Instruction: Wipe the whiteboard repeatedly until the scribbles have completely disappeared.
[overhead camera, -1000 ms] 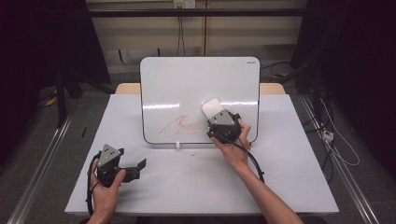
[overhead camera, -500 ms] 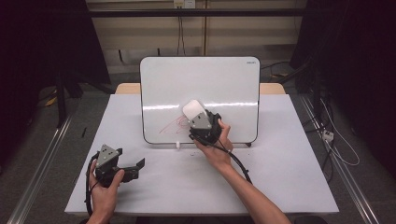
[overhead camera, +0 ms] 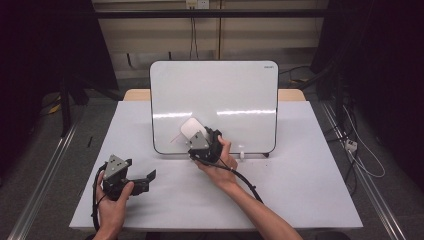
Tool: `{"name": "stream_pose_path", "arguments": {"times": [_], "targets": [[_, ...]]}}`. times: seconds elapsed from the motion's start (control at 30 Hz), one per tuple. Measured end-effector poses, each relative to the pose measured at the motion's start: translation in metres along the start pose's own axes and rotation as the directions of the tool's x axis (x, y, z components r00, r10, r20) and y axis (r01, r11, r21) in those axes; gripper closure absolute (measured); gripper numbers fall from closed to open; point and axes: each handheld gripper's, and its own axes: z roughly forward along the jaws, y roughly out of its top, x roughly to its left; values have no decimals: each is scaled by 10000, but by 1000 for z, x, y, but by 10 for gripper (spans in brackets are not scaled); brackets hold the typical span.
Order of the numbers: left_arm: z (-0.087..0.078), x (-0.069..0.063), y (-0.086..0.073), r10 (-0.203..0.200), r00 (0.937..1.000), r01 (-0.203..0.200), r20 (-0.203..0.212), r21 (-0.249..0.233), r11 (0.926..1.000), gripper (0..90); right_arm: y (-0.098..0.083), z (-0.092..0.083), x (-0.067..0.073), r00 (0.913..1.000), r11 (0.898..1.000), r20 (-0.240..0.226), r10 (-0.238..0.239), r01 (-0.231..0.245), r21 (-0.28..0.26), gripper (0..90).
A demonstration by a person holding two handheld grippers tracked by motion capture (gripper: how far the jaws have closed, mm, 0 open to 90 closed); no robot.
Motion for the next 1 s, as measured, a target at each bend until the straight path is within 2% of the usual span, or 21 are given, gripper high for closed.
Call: {"name": "stream_pose_path", "arguments": {"times": [0.23, 0.33, 0.43, 0.57, 0.77, 1.0], "targets": [[-1, 2, -1, -49, 10000, 49, 18, -17, 10000, 55, 1, -1, -7, 10000, 9998, -88, 40, -38, 191, 315], [-2, 3, -1, -55, 10000, 55, -27, -12, 10000, 55, 0, -3, -24, 9980, 9980, 199, 598, -602, 198, 315], [-2, 3, -1, -80, 10000, 80, -24, -78, 9999, 55, -2, -5, -44, 9918, 9931, 546, 1158, -1167, 134, 315], [-2, 2, -1, -75, 10000, 74, -33, -60, 10000, 54, 1, -5, -61, 9847, 9871, 703, 1594, -1603, 63, 315], [-2, 3, -1, -35, 10000, 35, -48, 11, 10000, 55, 3, -4, -58, 9848, 9887, 906, 1480, -1496, 115, 315], [0, 2, -1, -43, 10000, 43, -34, 15, 10000, 55, 2, -3, -56, 9857, 9890, 828, 1468, -1477, 43, 314]]}}
